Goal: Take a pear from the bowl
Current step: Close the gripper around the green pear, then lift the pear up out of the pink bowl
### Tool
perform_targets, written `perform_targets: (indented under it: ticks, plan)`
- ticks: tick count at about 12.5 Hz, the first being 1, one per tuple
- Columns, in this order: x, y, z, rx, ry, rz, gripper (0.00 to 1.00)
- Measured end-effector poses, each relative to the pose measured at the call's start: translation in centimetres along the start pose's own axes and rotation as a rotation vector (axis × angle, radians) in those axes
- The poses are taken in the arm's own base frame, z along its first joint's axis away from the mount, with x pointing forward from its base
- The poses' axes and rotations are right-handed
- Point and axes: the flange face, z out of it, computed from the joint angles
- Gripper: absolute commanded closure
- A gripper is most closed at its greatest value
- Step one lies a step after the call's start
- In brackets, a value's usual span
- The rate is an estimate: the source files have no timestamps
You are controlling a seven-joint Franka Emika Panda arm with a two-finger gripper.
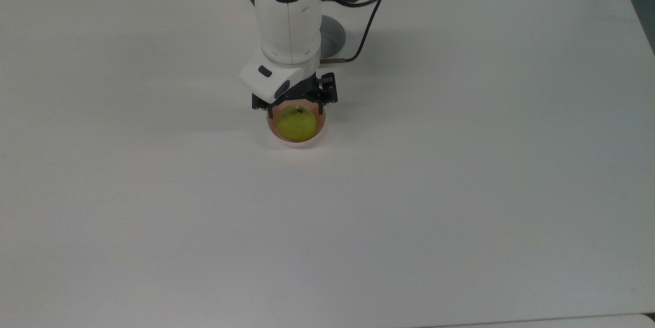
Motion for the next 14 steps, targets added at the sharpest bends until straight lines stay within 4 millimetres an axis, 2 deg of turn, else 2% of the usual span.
perform_targets:
  ticks: [1, 2, 4, 5, 11, 13, 14]
  plan:
    - [0.1, 0.0, 0.5, -0.006, 0.004, -0.005, 0.13]
    - [0.2, 0.0, 1.2, -0.013, 0.011, -0.009, 0.33]
    - [0.4, 0.0, 2.3, -0.017, 0.013, -0.012, 0.85]
    - [0.5, -0.1, 2.3, -0.017, 0.016, -0.013, 1.00]
    - [0.4, -0.1, 2.1, -0.017, 0.019, -0.013, 1.00]
    - [0.4, -0.1, 1.1, -0.016, 0.028, -0.012, 1.00]
    - [0.2, 0.0, -0.2, -0.015, 0.029, -0.011, 1.00]
